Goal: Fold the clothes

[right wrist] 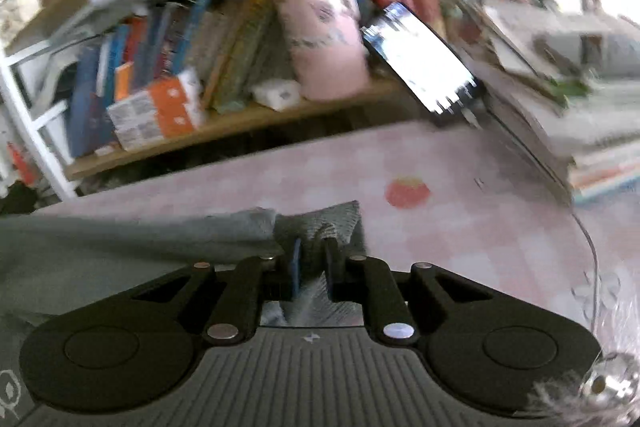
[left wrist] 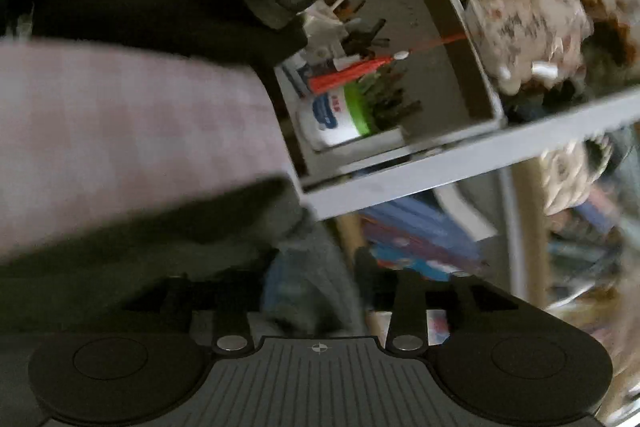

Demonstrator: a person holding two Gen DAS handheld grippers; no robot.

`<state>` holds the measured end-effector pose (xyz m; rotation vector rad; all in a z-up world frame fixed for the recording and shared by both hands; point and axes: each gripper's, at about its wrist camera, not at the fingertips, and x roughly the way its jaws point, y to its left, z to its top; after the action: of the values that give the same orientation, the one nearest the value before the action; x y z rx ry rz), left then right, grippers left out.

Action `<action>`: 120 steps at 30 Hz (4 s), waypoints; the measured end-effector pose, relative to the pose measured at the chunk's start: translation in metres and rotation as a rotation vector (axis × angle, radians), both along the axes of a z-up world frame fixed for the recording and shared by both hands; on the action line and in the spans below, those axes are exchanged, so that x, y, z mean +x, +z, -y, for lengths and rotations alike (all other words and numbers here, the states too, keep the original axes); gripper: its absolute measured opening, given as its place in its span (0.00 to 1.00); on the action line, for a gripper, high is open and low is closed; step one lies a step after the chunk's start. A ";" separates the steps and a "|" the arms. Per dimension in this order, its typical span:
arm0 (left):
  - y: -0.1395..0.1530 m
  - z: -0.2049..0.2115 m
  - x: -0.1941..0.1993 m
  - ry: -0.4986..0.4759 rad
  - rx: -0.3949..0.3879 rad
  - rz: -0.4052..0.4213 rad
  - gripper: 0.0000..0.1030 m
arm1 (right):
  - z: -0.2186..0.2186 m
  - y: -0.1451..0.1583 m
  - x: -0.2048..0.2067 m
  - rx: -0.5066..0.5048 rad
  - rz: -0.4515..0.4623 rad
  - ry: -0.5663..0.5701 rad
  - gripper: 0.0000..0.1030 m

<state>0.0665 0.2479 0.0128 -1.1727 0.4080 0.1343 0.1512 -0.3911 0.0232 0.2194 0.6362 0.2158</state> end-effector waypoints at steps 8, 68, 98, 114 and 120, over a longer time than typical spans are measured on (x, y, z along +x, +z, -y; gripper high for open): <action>0.023 0.020 -0.036 -0.122 0.408 0.014 0.53 | 0.020 0.000 -0.020 -0.001 0.017 -0.050 0.47; -0.018 0.039 -0.109 -0.386 1.035 -0.235 0.22 | -0.015 -0.014 -0.161 -0.413 0.031 0.241 0.54; -0.024 0.084 -0.133 -0.548 0.978 -0.121 0.39 | -0.034 -0.009 -0.186 -0.387 0.010 0.277 0.61; -0.002 0.066 -0.128 -0.382 1.013 -0.119 0.33 | -0.039 0.023 -0.188 -0.287 0.039 0.327 0.65; 0.001 0.091 -0.107 -0.521 0.841 0.065 0.42 | -0.043 0.037 -0.118 -0.259 0.053 0.258 0.50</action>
<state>-0.0404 0.1565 0.0143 -0.2223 0.5167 -0.1776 0.0331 -0.3486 0.0602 -0.1185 0.6322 0.3825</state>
